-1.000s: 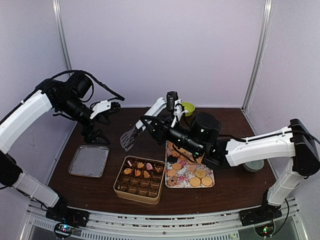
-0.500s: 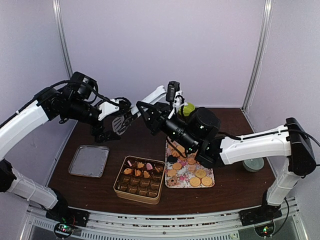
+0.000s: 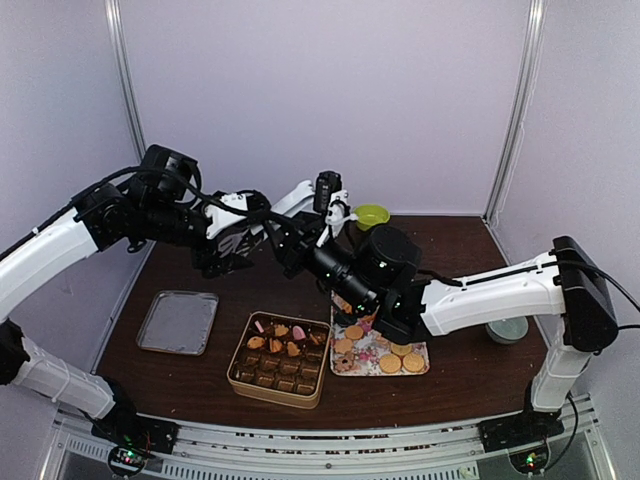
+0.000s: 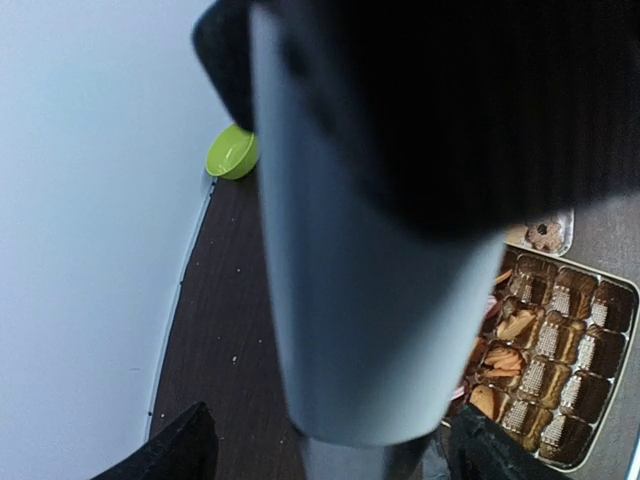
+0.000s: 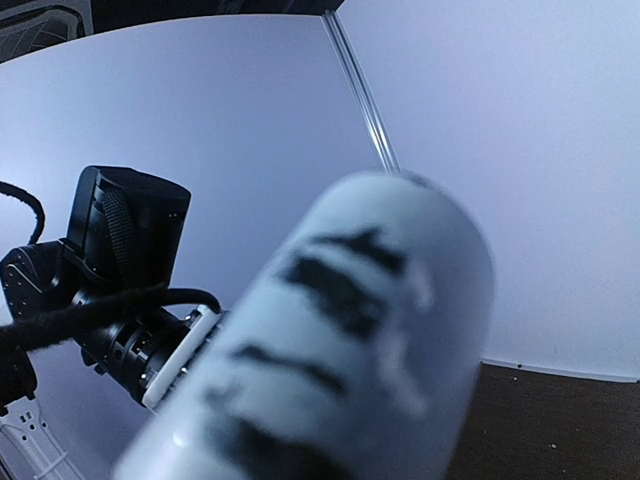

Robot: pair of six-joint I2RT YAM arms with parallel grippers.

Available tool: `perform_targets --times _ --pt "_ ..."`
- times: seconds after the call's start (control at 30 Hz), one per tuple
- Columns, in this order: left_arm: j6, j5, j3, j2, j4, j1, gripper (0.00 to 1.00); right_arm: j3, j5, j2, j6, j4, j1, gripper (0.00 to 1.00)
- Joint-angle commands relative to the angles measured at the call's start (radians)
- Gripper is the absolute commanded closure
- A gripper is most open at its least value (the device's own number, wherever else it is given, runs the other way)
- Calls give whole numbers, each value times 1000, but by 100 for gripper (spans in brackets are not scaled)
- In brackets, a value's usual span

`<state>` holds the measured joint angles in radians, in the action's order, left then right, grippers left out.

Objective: Pack the cookies
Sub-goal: Pass from the right arm to the left

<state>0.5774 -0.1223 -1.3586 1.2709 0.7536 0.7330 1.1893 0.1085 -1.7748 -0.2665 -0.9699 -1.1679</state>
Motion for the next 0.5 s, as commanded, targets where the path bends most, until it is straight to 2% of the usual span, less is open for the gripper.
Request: perform_targets --times 0.0,0.27,0.47 --pt "-23 49 31 -39 -91 6 22 41 16 -1 6 -75 -5 74" --pt "-20 101 86 -79 -149 41 36 50 22 -8 -16 -89 -8 69" --pt "5 170 104 -86 -198 55 50 62 17 -3 -34 -95 -9 63"
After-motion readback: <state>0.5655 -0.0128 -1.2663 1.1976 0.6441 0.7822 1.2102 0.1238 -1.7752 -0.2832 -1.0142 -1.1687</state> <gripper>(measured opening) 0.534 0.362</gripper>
